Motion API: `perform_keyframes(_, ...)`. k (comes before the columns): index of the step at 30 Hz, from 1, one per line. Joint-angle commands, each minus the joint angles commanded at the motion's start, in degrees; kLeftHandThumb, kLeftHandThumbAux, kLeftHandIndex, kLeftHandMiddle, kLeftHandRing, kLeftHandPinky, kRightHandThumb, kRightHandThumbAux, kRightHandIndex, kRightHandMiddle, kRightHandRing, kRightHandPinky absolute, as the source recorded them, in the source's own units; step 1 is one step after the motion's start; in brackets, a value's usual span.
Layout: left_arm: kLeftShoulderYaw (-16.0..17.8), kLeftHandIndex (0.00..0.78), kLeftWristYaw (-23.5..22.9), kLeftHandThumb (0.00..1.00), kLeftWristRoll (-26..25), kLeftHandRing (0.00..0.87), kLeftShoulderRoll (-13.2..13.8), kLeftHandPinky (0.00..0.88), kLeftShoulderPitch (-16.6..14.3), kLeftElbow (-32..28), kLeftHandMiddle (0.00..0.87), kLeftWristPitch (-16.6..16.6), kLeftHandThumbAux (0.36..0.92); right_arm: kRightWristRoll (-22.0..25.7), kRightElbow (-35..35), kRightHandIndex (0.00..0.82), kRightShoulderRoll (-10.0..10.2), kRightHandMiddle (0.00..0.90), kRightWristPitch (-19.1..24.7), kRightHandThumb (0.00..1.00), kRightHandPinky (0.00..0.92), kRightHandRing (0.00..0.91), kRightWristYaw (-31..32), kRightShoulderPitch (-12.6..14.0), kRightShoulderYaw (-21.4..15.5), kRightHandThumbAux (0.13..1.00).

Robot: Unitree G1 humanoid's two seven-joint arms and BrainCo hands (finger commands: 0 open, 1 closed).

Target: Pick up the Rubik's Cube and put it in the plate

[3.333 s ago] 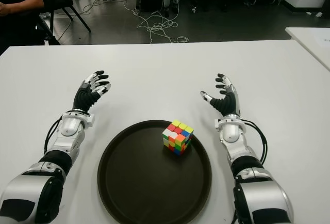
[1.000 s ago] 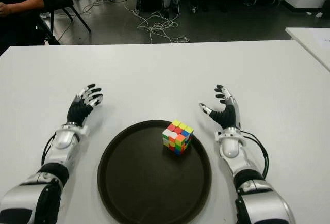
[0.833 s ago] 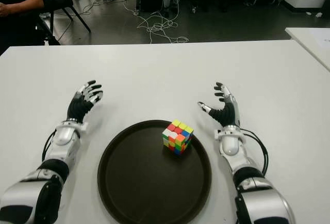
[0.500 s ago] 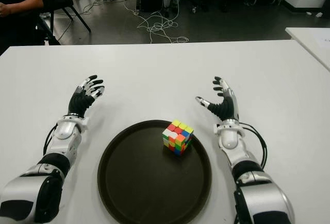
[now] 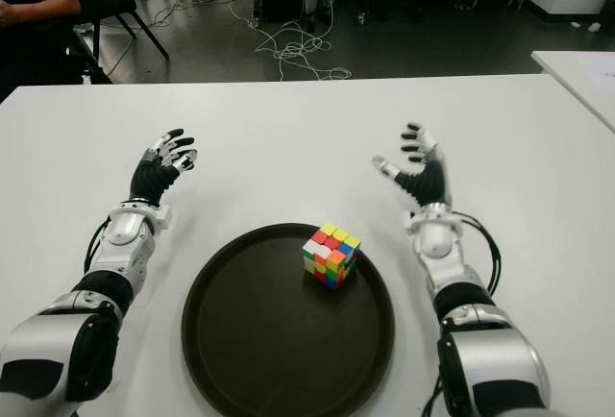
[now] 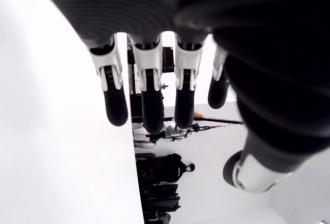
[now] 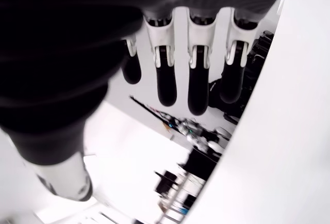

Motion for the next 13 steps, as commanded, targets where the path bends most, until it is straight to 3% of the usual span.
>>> perform_keyframes(13, 0.5, 0.173, 0.4, 0.139, -0.3, 0.222, -0.8, 0.217, -0.5, 0.0, 0.229, 0.0, 0.756, 2.4, -0.7, 0.207, 0.5, 0.284, 0.8, 0.235, 0.335, 0.297, 4.2, 0.1, -1.3, 0.748)
